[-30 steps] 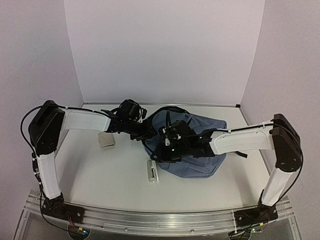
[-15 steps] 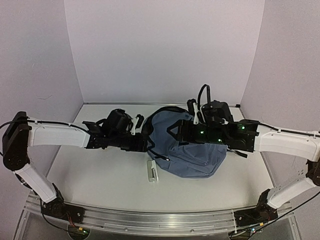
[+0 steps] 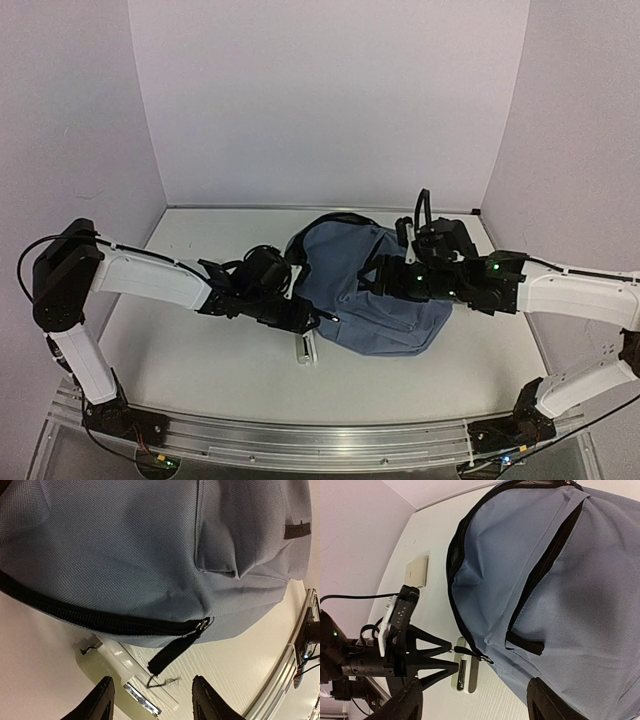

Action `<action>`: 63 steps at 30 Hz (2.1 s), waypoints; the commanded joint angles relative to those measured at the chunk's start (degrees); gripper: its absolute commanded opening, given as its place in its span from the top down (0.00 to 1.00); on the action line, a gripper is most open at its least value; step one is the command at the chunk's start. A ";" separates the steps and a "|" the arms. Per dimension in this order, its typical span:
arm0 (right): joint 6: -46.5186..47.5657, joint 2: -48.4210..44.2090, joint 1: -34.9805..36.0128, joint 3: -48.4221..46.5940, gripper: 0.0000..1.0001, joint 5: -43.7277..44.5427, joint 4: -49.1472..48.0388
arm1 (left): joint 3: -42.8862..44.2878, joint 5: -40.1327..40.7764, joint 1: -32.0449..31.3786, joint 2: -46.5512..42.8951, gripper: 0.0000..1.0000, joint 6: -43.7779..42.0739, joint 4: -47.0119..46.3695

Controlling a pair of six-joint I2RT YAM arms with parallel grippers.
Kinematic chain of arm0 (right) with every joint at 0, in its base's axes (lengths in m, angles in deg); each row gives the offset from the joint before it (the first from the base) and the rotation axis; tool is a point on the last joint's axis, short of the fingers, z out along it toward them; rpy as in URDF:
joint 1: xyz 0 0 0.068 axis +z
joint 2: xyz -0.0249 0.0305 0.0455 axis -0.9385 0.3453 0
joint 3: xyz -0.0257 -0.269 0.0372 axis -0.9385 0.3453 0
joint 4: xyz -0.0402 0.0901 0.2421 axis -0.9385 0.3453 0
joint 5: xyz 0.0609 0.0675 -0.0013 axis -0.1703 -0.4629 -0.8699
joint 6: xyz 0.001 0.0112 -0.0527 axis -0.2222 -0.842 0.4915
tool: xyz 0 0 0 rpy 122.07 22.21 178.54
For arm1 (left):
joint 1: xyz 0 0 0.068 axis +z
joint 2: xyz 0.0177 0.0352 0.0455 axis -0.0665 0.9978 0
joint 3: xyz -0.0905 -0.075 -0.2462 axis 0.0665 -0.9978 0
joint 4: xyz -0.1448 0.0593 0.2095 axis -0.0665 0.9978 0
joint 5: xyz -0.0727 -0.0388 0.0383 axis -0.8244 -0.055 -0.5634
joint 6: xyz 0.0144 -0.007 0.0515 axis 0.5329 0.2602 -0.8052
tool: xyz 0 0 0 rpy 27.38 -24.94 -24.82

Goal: Pack the student bag
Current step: Zip the student bag at the center of the board.

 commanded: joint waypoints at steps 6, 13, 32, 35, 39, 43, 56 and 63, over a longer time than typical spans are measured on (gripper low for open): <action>-2.26 -3.45 -0.08 2.03 0.29 0.73 -0.64 | 4.76 -1.79 0.63 2.52 0.54 3.89 -4.21; -2.51 -3.97 -0.06 2.64 0.29 0.56 -0.60 | 5.63 -1.49 0.85 4.27 0.66 5.29 -4.83; 17.56 5.05 7.84 1.57 0.36 5.81 -1.87 | 3.29 -1.18 2.54 1.89 1.00 12.62 -7.60; 19.15 10.42 9.82 -0.22 0.38 9.68 -1.71 | 2.43 -2.41 2.97 1.55 1.00 14.60 -9.28; 18.73 16.99 11.36 -2.59 0.40 16.68 -1.49 | 1.89 -2.99 3.06 1.28 1.00 15.28 -10.24; 18.25 20.04 11.67 -3.78 0.38 23.12 -0.99 | 1.81 -3.47 3.15 0.96 1.00 14.92 -9.92; 19.83 31.86 11.99 -6.08 0.56 32.97 0.12 | 2.72 -3.06 3.52 0.32 1.00 14.33 -8.81; 18.24 33.10 11.97 -6.16 0.95 35.80 0.16 | 3.22 -2.75 3.88 0.48 1.00 14.11 -8.40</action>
